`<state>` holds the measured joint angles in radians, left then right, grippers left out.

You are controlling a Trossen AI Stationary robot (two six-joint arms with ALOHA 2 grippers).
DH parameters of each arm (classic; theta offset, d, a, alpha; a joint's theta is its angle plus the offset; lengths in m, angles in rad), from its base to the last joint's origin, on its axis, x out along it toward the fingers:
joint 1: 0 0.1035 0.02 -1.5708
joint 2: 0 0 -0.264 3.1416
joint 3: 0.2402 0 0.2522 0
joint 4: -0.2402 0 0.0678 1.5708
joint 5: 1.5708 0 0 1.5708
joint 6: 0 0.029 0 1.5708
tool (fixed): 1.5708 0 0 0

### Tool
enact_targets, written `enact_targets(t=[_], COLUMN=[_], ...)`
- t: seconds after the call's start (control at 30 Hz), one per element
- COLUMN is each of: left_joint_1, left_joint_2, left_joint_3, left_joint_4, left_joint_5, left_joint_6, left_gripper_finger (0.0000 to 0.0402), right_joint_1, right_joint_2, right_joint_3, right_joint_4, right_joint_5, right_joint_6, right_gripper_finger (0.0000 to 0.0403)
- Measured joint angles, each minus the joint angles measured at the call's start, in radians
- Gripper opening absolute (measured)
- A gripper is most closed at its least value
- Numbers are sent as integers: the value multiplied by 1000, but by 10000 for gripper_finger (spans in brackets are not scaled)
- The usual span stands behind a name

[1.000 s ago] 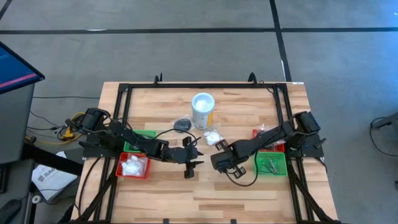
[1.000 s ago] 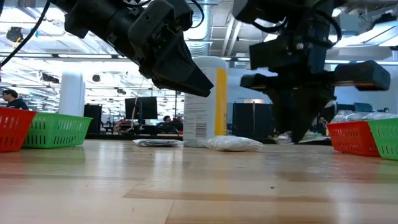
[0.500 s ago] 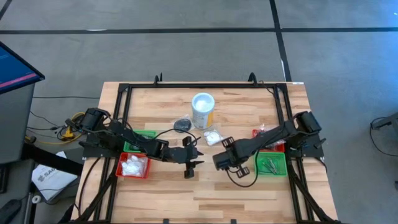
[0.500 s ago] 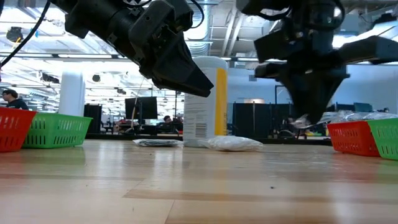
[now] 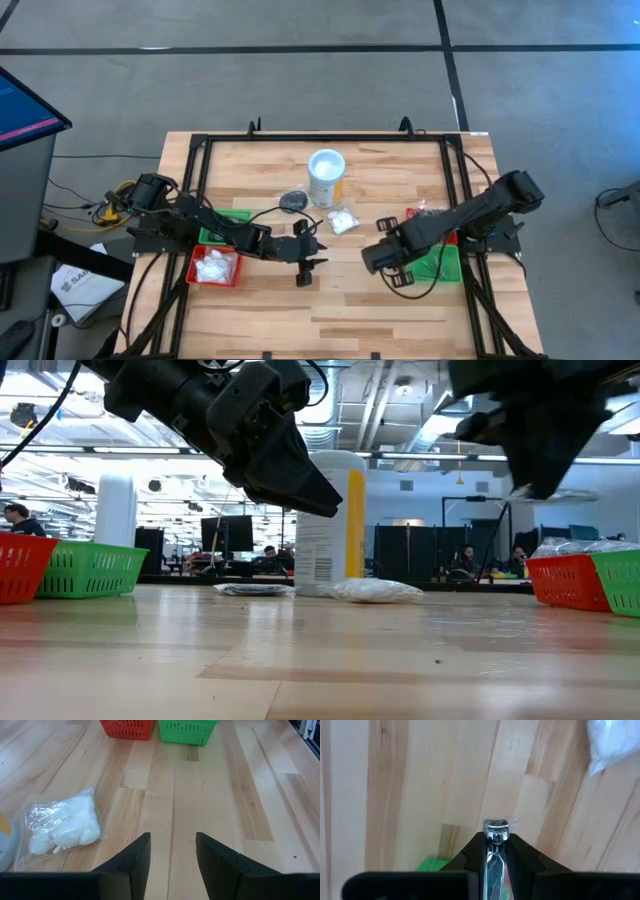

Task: Pick & Place Travel size toiletries
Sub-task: Put the nail cutter into the right green bin

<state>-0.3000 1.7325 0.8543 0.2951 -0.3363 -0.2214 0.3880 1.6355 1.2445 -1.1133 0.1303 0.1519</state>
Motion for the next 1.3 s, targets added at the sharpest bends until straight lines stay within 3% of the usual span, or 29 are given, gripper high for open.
enact_targets(t=[0.73, 1.0, 1.3], left_joint_1=[0, 0, 0], left_joint_2=[0, 0, 0], left_joint_3=[0, 0, 0], left_joint_4=[1, 1, 1], left_joint_5=[0, 0, 0], left_joint_6=[0, 0, 0], left_gripper_finger=[149, 149, 149], right_joint_1=[194, 236, 237], right_joint_2=[-222, -285, -290], right_joint_3=[-279, -349, -387], right_joint_4=[-17, 0, 8], right_joint_5=[7, 9, 9], right_joint_6=[507, 628, 660], right_gripper_finger=[47, 49, 63])
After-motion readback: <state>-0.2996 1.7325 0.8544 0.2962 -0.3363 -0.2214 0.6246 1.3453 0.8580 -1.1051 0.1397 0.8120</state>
